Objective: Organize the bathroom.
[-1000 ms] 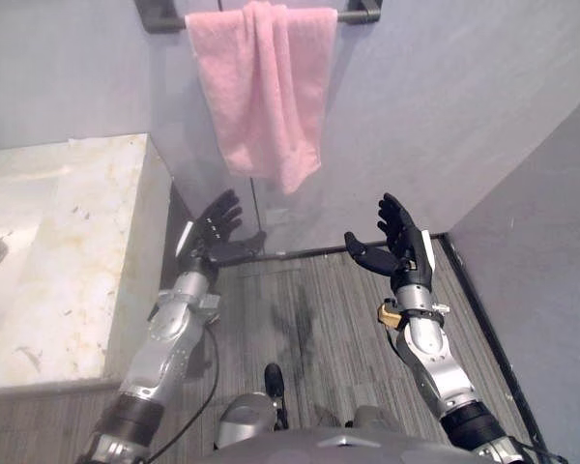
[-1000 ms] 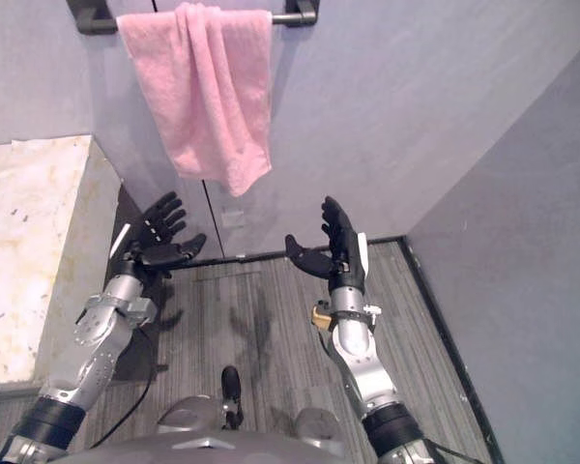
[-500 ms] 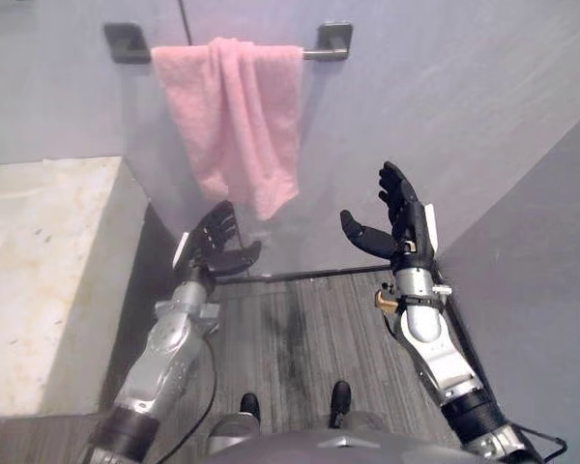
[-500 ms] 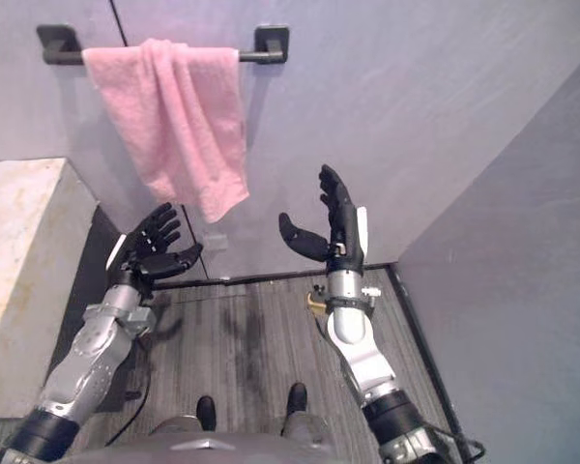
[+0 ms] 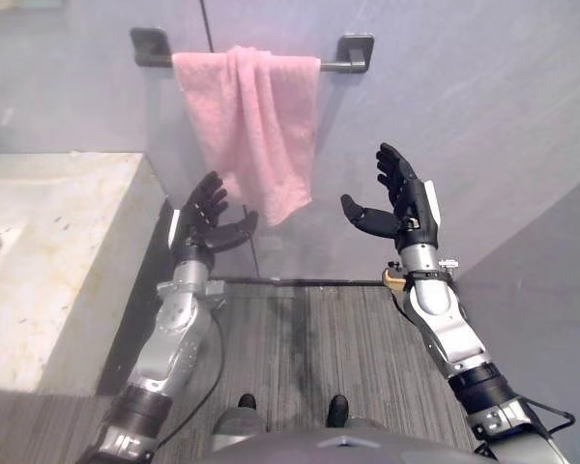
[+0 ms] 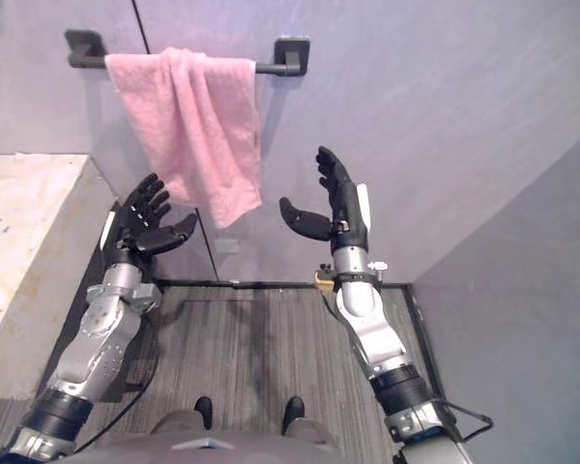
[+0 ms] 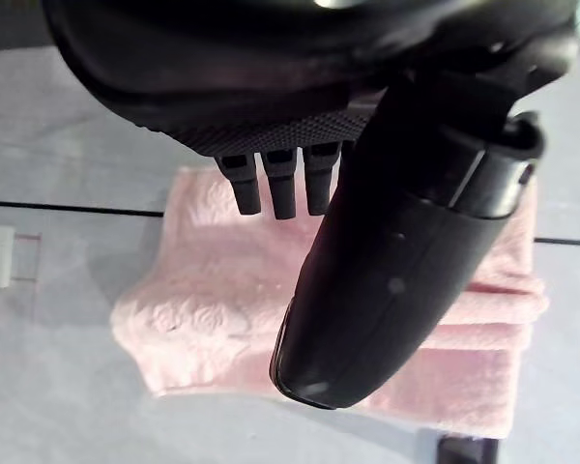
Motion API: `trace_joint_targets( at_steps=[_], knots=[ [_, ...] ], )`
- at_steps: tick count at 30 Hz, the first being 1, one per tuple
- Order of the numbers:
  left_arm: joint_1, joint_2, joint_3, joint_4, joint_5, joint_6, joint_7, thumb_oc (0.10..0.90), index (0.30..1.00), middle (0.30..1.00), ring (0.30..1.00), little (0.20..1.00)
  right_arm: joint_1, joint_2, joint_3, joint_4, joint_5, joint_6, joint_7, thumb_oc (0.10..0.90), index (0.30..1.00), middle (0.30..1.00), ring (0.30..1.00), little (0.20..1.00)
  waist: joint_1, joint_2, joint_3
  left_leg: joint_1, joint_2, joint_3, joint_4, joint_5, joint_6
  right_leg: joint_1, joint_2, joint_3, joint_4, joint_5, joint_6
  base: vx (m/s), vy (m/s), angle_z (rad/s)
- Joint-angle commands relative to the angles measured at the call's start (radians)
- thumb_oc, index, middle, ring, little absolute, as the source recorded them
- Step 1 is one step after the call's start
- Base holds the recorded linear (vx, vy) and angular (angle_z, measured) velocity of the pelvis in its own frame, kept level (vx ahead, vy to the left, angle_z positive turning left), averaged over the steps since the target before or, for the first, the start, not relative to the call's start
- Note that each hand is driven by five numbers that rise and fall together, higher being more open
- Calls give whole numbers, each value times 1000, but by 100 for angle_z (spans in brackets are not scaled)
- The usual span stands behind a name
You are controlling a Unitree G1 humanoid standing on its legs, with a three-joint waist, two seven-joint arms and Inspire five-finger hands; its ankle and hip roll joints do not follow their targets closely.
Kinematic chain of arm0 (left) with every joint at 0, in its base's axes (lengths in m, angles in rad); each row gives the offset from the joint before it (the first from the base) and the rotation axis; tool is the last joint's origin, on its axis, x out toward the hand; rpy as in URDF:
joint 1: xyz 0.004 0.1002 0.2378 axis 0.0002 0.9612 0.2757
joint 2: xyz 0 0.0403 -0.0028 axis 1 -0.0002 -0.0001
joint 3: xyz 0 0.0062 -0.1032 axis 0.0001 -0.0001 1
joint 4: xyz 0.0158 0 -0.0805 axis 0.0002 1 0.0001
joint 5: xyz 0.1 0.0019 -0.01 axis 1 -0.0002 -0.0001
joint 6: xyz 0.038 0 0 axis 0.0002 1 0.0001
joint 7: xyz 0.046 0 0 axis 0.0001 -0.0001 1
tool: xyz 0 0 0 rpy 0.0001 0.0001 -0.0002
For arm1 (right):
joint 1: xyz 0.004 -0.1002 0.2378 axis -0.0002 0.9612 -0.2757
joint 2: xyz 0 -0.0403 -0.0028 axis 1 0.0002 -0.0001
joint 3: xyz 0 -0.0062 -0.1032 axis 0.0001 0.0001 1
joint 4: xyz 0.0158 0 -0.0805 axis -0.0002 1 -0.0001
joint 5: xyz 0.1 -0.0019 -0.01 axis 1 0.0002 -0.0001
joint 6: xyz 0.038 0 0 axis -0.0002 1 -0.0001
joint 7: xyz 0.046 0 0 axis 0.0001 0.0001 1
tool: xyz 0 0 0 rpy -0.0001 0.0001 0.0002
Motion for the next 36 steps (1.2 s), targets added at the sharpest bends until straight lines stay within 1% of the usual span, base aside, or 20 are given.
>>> trace_joint_targets(
  at_steps=[1,2,4,7,9,13,16,19,23,24,25,26,27,28,29,30,33,35,36],
  knots=[
    [-53,11,12,-35,50,-135,-59,800,900,900,900,900,-116,-17,-13,-72,-4,-61,25,800,900,900,900,900,-8,-50,-56,-28,6,66,8,34,-2,-7,7,53,-7,1,-1,49,77,34],
    [-54,10,3,-31,50,-135,-54,800,900,900,900,900,-133,-31,-5,-77,15,-46,31,800,900,900,900,900,-9,-47,-61,-13,1,55,-25,25,0,-8,1,49,-7,-2,2,69,114,20],
    [-66,7,-13,-15,62,-142,-42,800,900,900,900,900,-167,-42,-2,-54,45,-40,43,800,900,900,900,900,-14,-40,-71,19,2,64,-77,30,-3,-6,-3,37,-7,-4,6,82,124,-4],
    [-85,10,-23,-15,63,-127,-37,800,900,900,900,900,-204,-45,-14,-30,69,-34,53,800,900,900,900,900,-16,-34,-87,35,-2,62,-100,26,-4,-4,-5,25,-7,-5,9,100,88,-4],
    [-93,17,-24,-10,55,-121,-30,800,900,900,900,900,-245,-51,-21,-17,67,-1,46,800,900,900,900,900,-12,-33,-98,43,-10,62,-104,18,-2,-4,-10,20,-7,-3,11,138,82,1],
    [-86,22,-16,-9,53,-121,-34,800,900,900,900,900,-265,-49,-29,5,65,4,34,800,900,900,900,900,-5,-33,-102,48,-14,69,-104,10,1,-2,-15,15,-7,-2,12,96,50,2],
    [-50,29,1,-12,55,-125,-36,800,900,900,900,900,-284,-43,-49,21,54,12,0,800,900,900,900,900,5,-34,-105,57,-19,75,-105,-2,8,0,-19,16,-7,-4,13,112,63,1],
    [-38,29,4,-8,58,-127,-30,800,900,900,900,900,-291,-42,-56,23,53,25,6,800,900,900,900,900,10,-34,-107,58,-22,78,-106,-5,12,3,-20,13,-7,-4,14,87,72,4],
    [-31,37,17,-16,46,-119,-38,800,900,900,900,900,-307,-49,-56,47,41,23,2,800,900,900,900,900,24,-41,-98,65,-41,65,-96,-19,25,15,-44,14,-7,6,23,106,85,1],
    [-29,46,17,-23,53,-120,-43,800,900,900,900,900,-297,-45,-59,42,26,15,2,800,900,900,900,900,22,-40,-83,71,-54,62,-89,-25,42,6,-62,14,52,2,32,76,38,-2],
    [-29,49,17,-24,55,-120,-45,800,900,900,900,900,-294,-44,-60,40,24,12,1,800,900,900,900,900,23,-40,-80,71,-56,62,-87,-25,45,0,-67,14,71,-4,34,95,21,-2],
    [-24,56,18,-31,62,-114,-44,800,900,900,900,900,-279,-41,-63,28,32,1,0,800,900,900,900,900,19,-41,-65,73,-63,54,-74,-30,57,-42,-81,18,161,15,48,85,-18,1],
    [-17,59,17,-33,66,-114,-39,800,900,900,900,900,-270,-36,-64,11,41,1,3,800,900,900,900,900,8,-47,-52,83,-69,42,-67,-39,63,-91,-76,37,198,42,61,142,-61,-4],
    [-16,67,17,-32,56,-115,-36,800,900,900,900,900,-269,-29,-57,2,34,-1,1,800,900,900,900,900,-3,-54,-36,100,-71,33,-65,-54,58,-137,-69,38,171,72,69,199,-118,-9],
    [-28,83,17,-31,58,-127,-45,800,900,900,900,900,-266,-23,-43,-6,10,-8,2,800,900,900,900,900,-1,-61,-15,102,-67,29,-49,-73,62,-148,-71,4,157,64,65,203,-135,0],
    [-33,80,11,-24,61,-129,-46,800,900,900,900,900,-277,-30,-40,6,25,-5,1,800,900,900,900,900,-3,-65,-18,97,-72,21,-46,-76,67,-125,-38,32,115,49,45,169,-125,14],
    [-41,57,4,-21,51,-128,-23,800,900,900,900,900,-328,-47,-28,33,41,12,9,800,900,900,900,900,11,-69,-23,96,-64,20,-47,-65,55,-75,-20,25,51,53,29,111,-54,10],
    [-51,44,-7,-19,83,-125,-10,800,900,900,900,900,-396,-58,-24,90,78,29,22,800,900,900,900,900,26,-71,-34,96,-55,35,-65,-52,44,-22,-5,20,7,38,12,130,9,-2],
    [-51,44,-7,-19,86,-124,-9,800,900,900,900,900,-403,-61,-25,98,84,31,24,800,900,900,900,900,30,-71,-37,96,-54,35,-68,-49,42,-13,-2,22,2,34,10,131,16,-2]
  ],
)
